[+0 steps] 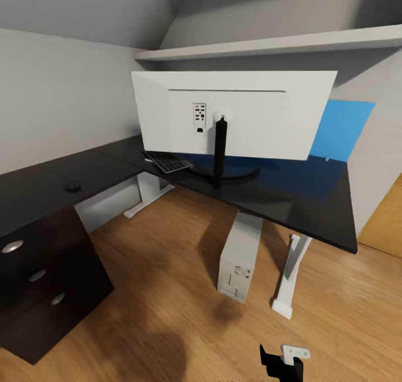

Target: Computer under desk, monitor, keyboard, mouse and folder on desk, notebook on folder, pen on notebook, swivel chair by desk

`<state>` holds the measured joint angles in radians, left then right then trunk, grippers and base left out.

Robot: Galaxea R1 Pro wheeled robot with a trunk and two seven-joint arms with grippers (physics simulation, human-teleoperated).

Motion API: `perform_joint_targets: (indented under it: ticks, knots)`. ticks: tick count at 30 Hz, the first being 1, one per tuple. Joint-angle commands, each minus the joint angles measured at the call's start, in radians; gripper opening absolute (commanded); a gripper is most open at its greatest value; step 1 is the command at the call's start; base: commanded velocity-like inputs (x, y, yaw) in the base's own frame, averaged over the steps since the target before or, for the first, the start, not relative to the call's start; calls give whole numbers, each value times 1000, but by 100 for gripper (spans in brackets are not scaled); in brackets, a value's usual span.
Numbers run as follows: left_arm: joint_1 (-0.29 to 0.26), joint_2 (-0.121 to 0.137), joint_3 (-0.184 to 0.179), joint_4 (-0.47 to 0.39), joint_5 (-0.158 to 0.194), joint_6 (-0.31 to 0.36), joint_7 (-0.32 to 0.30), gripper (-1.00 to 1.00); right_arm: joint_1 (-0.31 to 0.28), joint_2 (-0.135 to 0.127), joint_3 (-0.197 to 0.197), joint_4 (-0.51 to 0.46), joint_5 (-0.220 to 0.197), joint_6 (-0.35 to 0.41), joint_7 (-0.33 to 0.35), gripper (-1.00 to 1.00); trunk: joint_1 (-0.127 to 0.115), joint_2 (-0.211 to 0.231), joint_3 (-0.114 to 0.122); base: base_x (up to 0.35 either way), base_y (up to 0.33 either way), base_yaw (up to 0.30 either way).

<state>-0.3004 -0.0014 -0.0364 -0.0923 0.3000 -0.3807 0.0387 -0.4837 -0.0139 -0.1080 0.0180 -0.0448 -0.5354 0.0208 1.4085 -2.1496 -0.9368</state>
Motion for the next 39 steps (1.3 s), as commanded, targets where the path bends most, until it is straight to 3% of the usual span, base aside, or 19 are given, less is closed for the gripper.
perform_joint_targets:
  ticks: [1,15,39]
  knots:
    - [0,0,-4,0,2,-3,4,100,-1,0,-2,2,-4,-4,2,100,0,0,-2,0,254,-227]
    - [0,0,-5,1,2,-3,4,100,-1,0,-2,2,-4,-5,2,100,0,0,-7,0,295,-255]
    - [0,-4,-8,3,-1,-3,3,100,-1,0,-2,2,-4,-17,2,100,0,0,-10,0,23,-264]
